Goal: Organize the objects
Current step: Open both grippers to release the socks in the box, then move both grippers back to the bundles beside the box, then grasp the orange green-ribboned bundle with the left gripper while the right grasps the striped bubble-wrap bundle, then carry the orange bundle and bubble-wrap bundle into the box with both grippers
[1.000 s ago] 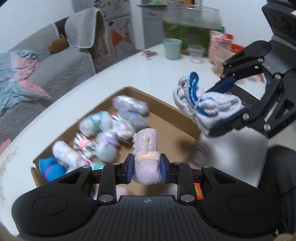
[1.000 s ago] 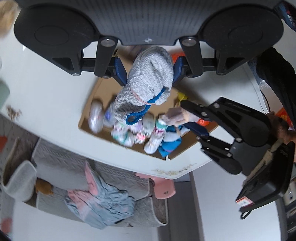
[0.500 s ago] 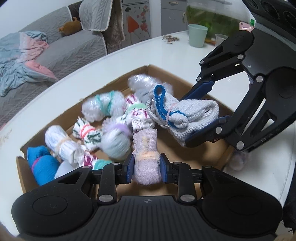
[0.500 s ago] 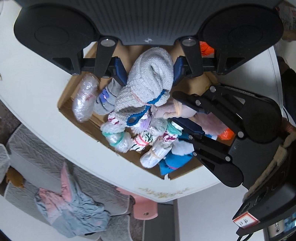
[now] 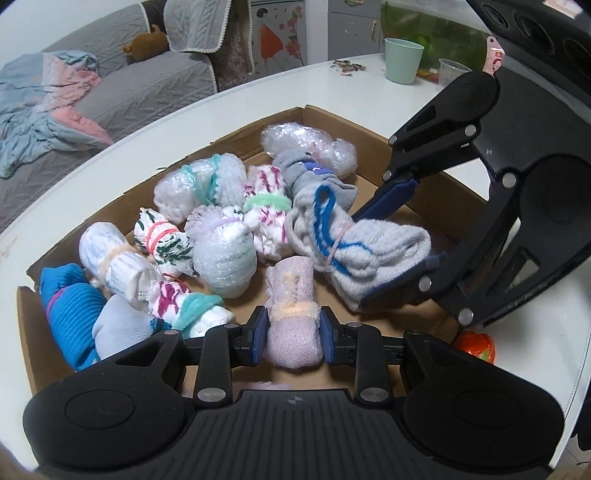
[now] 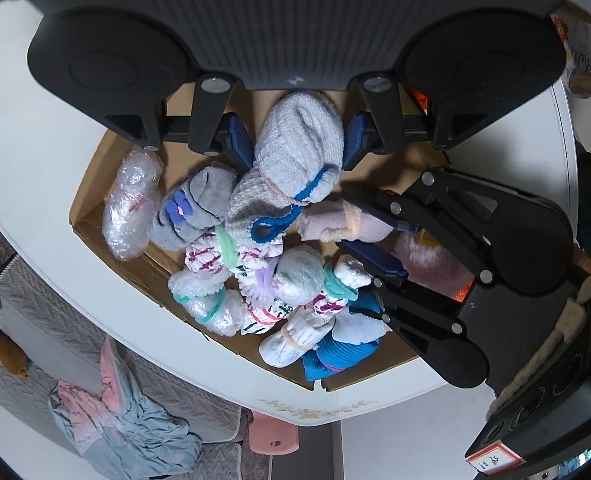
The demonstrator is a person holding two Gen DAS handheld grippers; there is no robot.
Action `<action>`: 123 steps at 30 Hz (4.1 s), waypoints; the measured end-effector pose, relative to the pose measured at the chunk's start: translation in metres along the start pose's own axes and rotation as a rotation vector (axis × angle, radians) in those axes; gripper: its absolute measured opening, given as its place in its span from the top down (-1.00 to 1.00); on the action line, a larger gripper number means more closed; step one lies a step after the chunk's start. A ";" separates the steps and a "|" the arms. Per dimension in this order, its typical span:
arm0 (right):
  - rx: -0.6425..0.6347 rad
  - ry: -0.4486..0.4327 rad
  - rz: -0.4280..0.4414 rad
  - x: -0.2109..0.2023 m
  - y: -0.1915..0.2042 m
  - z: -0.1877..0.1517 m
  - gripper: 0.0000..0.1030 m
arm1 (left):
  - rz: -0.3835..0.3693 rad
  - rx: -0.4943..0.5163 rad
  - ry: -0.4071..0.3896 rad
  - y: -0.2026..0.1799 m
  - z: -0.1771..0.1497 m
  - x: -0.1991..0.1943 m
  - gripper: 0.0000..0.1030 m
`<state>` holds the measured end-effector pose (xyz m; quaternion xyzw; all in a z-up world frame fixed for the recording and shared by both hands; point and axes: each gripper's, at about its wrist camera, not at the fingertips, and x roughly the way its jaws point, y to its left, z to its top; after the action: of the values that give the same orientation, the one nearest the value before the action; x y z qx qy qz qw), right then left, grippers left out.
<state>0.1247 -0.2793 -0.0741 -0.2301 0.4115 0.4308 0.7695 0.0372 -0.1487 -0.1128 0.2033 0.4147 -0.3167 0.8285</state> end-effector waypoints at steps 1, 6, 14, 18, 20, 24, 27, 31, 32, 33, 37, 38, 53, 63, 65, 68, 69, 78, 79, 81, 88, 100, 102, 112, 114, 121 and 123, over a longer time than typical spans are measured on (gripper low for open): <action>-0.006 0.003 0.001 0.001 0.001 0.001 0.07 | 0.003 -0.006 0.000 0.001 0.000 0.000 0.30; -0.020 0.008 0.001 0.006 0.003 0.006 0.07 | 0.002 -0.017 0.003 0.005 0.000 0.001 0.23; -0.020 0.030 -0.011 0.005 0.002 0.007 -0.02 | -0.007 -0.001 0.017 0.001 0.000 0.002 -0.25; -0.024 0.038 -0.018 0.003 0.003 0.009 -0.04 | 0.002 0.022 0.021 -0.003 0.002 -0.002 -0.35; -0.032 0.042 -0.024 0.001 0.004 0.010 -0.08 | 0.013 0.026 0.025 -0.004 0.004 -0.003 -0.51; -0.035 0.047 -0.037 -0.005 0.003 0.011 -0.24 | 0.006 0.032 0.020 -0.007 0.008 -0.012 -0.74; -0.049 0.051 -0.049 -0.012 0.003 0.012 -0.24 | 0.022 0.052 0.010 -0.013 0.014 -0.022 -0.78; -0.063 0.052 -0.064 -0.021 0.006 0.015 -0.36 | 0.039 0.059 -0.012 -0.016 0.020 -0.037 -0.96; -0.064 0.048 -0.066 -0.024 0.007 0.016 -0.37 | 0.039 0.059 -0.015 -0.017 0.021 -0.041 -0.96; -0.063 0.045 -0.069 -0.026 0.007 0.017 -0.37 | 0.043 0.057 -0.018 -0.017 0.022 -0.045 -0.97; -0.076 0.030 -0.080 -0.040 0.015 0.020 -0.39 | 0.057 0.057 -0.027 -0.020 0.023 -0.062 -0.98; -0.077 0.026 -0.080 -0.045 0.017 0.021 -0.39 | 0.058 0.055 -0.026 -0.022 0.023 -0.066 -0.98; -0.063 -0.027 -0.106 -0.090 0.056 0.000 -0.54 | 0.053 0.090 -0.053 -0.057 0.004 -0.113 -0.99; 0.031 -0.036 -0.114 -0.088 0.062 -0.035 -0.54 | 0.026 0.094 -0.009 -0.081 -0.023 -0.099 -0.99; 0.067 -0.037 -0.119 -0.085 0.061 -0.047 -0.54 | 0.022 0.104 0.004 -0.086 -0.029 -0.091 -0.99; 0.126 -0.032 -0.129 -0.075 0.058 -0.065 -0.54 | 0.013 0.108 0.018 -0.093 -0.036 -0.080 -0.99; 0.151 -0.032 -0.131 -0.072 0.056 -0.071 -0.54 | 0.015 0.108 0.019 -0.095 -0.037 -0.075 -0.99; 0.298 -0.063 -0.192 -0.045 0.047 -0.088 -0.54 | 0.017 0.059 0.026 -0.105 -0.039 -0.032 -0.99; 0.302 -0.066 -0.188 -0.042 0.047 -0.089 -0.54 | 0.015 0.055 0.028 -0.105 -0.039 -0.028 -0.99; 0.302 -0.061 -0.183 -0.037 0.047 -0.090 -0.53 | 0.001 0.041 0.034 -0.104 -0.039 -0.021 -0.98; 0.331 -0.073 -0.186 -0.032 0.043 -0.094 -0.27 | -0.058 0.023 0.033 -0.102 -0.041 -0.009 -0.81; 0.322 -0.079 -0.168 -0.038 0.046 -0.101 0.41 | -0.104 0.013 0.012 -0.101 -0.038 -0.015 0.06; 0.323 -0.083 -0.164 -0.039 0.046 -0.101 0.43 | -0.117 -0.005 0.018 -0.099 -0.037 -0.015 0.23; 0.342 -0.104 -0.143 -0.048 0.046 -0.101 0.44 | -0.112 0.014 0.024 -0.100 -0.036 -0.028 0.28; 0.336 -0.104 -0.145 -0.053 0.047 -0.100 0.44 | -0.107 0.020 0.016 -0.101 -0.032 -0.034 0.28; 0.301 -0.110 -0.165 -0.076 0.047 -0.090 0.44 | -0.100 0.012 -0.034 -0.094 -0.011 -0.057 0.28; 0.294 -0.119 -0.180 -0.087 0.044 -0.086 0.44 | -0.104 0.001 -0.057 -0.090 -0.001 -0.062 0.28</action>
<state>0.0246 -0.3583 -0.0498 -0.1254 0.4015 0.3082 0.8533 -0.0536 -0.1907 -0.0695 0.1728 0.4005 -0.3652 0.8224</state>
